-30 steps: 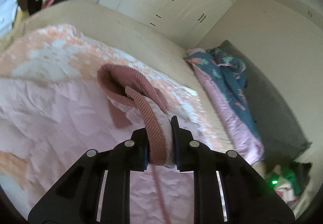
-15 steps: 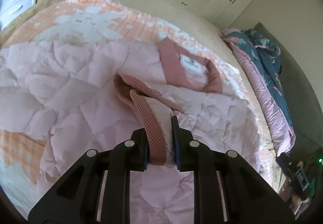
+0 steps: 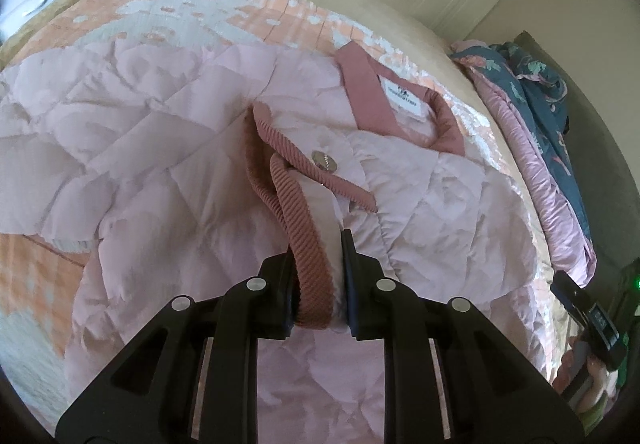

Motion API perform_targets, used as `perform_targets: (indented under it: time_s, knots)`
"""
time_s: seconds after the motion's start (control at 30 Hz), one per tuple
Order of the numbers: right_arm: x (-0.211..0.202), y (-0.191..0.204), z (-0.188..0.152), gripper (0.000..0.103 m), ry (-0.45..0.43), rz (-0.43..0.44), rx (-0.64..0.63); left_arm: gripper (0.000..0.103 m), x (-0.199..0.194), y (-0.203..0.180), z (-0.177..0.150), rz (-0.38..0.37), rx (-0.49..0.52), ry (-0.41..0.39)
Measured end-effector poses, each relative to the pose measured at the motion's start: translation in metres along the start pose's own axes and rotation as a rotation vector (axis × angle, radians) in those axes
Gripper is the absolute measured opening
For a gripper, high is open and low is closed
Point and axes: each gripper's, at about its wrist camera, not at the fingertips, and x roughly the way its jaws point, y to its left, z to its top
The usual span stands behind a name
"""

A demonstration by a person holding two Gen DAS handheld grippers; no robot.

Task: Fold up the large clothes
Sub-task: 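Pull the cuff to straighten the sleeve, then open the left gripper, then move the left tool over to the other sleeve's cuff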

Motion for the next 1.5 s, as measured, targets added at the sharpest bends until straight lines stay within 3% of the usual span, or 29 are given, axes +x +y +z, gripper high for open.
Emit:
perform_targets:
  time_s: [0.2, 0.33, 0.47, 0.77, 0.83, 0.97, 1.03, 1.17, 1.23, 1.5]
  knots:
    - [0.026, 0.007, 0.009, 0.085, 0.043, -0.044, -0.055, 0.012, 0.004, 0.003, -0.004, 0.005, 0.001, 0.012]
    - [0.061, -0.005, 0.005, 0.085, 0.15, -0.133, -0.06, 0.012, 0.008, 0.004, -0.006, 0.01, 0.007, 0.021]
    - [0.08, -0.019, -0.005, 0.094, 0.19, -0.13, -0.001, 0.014, 0.011, 0.006, -0.008, 0.01, 0.009, 0.031]
    - [0.029, 0.0, -0.002, 0.094, 0.059, -0.078, -0.011, 0.023, -0.008, -0.003, -0.009, 0.015, 0.071, 0.023]
    - [0.02, 0.006, -0.002, 0.094, 0.046, -0.07, -0.017, 0.033, -0.014, -0.004, -0.01, 0.016, 0.073, 0.02]
    - [0.002, 0.019, -0.006, 0.095, 0.021, -0.044, -0.034, 0.045, -0.029, -0.005, -0.01, 0.015, 0.074, 0.005]
    - [-0.009, 0.023, -0.01, 0.095, 0.009, -0.023, -0.027, 0.062, -0.037, -0.005, -0.012, 0.011, 0.069, -0.001]
    - [-0.022, 0.034, -0.014, 0.097, -0.009, 0.007, -0.027, 0.078, -0.05, -0.005, -0.016, 0.013, 0.072, -0.006]
    - [-0.029, 0.041, -0.015, 0.097, -0.018, 0.005, -0.045, 0.094, -0.057, -0.004, -0.019, 0.032, 0.07, -0.009]
    - [-0.044, 0.069, -0.021, 0.098, -0.04, 0.028, -0.075, 0.094, -0.081, 0.014, -0.025, 0.067, 0.038, -0.042]
